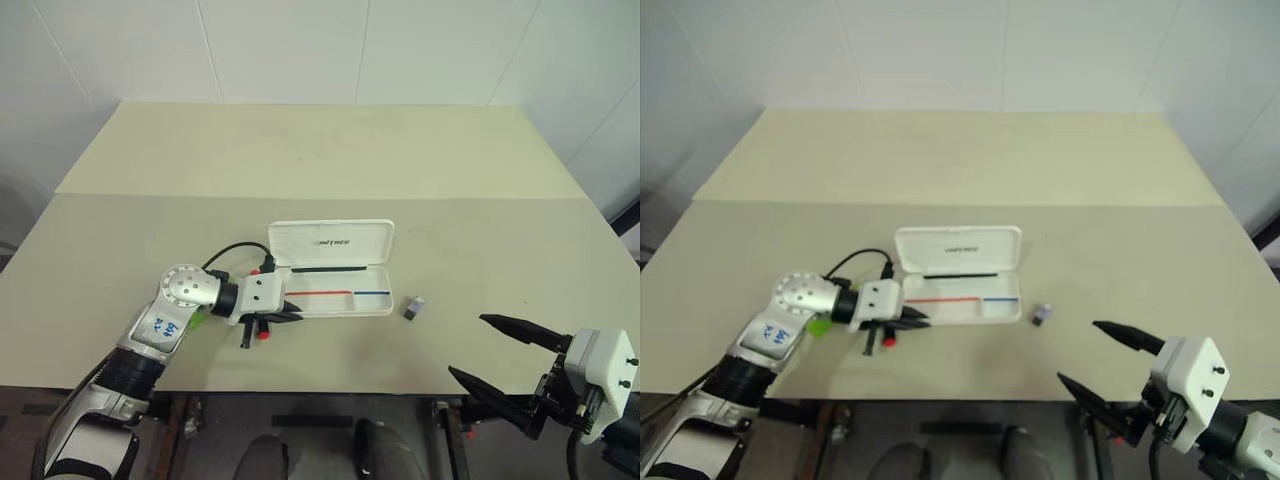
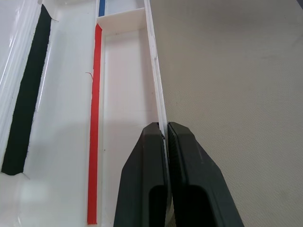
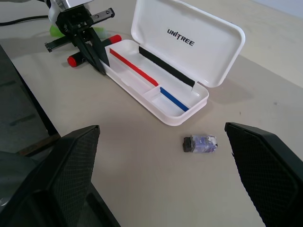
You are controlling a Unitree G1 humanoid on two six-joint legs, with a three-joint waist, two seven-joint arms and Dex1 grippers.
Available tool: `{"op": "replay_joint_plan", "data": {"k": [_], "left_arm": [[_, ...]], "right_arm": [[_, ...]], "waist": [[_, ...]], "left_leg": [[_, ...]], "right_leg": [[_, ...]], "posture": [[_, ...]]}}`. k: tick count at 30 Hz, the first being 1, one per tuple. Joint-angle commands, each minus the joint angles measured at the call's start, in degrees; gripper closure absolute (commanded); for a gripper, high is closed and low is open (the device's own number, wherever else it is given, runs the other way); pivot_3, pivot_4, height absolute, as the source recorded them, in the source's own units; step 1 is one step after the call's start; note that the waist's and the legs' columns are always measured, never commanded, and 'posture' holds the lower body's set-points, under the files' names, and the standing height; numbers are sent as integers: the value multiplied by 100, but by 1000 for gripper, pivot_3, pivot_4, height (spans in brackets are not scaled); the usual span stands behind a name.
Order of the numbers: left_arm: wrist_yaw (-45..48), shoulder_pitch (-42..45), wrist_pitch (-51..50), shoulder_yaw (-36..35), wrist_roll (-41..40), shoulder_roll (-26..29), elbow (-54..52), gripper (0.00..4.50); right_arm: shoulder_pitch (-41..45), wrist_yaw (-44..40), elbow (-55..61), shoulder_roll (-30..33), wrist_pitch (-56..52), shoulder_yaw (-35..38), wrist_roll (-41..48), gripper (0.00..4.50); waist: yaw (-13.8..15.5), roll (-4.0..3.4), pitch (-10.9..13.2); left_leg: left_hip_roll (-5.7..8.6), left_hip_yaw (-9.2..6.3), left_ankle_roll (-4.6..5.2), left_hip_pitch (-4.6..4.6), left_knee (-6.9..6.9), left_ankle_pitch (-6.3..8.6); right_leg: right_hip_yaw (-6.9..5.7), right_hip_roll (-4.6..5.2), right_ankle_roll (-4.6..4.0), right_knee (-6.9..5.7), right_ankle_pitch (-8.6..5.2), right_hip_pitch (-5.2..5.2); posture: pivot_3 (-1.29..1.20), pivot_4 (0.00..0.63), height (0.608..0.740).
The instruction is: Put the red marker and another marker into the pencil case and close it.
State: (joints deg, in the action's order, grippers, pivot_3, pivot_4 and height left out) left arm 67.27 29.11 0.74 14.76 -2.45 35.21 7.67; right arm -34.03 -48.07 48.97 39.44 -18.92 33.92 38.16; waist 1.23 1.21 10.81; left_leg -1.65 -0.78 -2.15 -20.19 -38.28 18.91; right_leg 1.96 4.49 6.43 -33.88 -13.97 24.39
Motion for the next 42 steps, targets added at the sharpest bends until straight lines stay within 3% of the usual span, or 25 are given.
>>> {"op": "replay_joint_plan", "data": {"k": [1, 12, 15, 26, 42], "left_arm": [[29, 143, 167, 26, 15, -31, 111, 4479], [267, 204, 247, 21, -81, -71, 187, 4479], [251, 201, 253, -3, -77, -83, 176, 3683], [56, 225, 362, -7, 20, -198, 244, 47], [732, 125, -805, -426, -1234, 116, -971, 47]], "right_arm": [[68, 52, 1, -24, 63, -8, -19, 0], [183, 50, -90, -4, 42, -56, -121, 0], [262, 61, -129, 17, 33, -109, -151, 0], [487, 34, -254, 45, 23, -220, -240, 0], [666, -11, -387, 129, -24, -283, -254, 0]], "waist": [[5, 0, 0], [-3, 0, 0], [-2, 0, 0], [-4, 0, 0], [-23, 1, 1]], "left_leg": [[0, 0, 0, 0, -1, 0], [0, 1, 1, 0, -4, -2], [0, 1, 1, 0, -3, -2], [0, 0, 1, 0, -2, -2], [-1, 0, 1, 0, -1, -2]], "right_leg": [[0, 0, -2, 0, 1, 0], [1, 0, -9, 2, 5, -1], [1, 0, -8, 5, 5, -1], [1, -2, -7, 6, 5, 0], [2, -2, -8, 8, 5, 2]], "posture": [[0, 150, 740], [0, 150, 740], [0, 150, 740], [0, 150, 740], [0, 150, 740]]}}
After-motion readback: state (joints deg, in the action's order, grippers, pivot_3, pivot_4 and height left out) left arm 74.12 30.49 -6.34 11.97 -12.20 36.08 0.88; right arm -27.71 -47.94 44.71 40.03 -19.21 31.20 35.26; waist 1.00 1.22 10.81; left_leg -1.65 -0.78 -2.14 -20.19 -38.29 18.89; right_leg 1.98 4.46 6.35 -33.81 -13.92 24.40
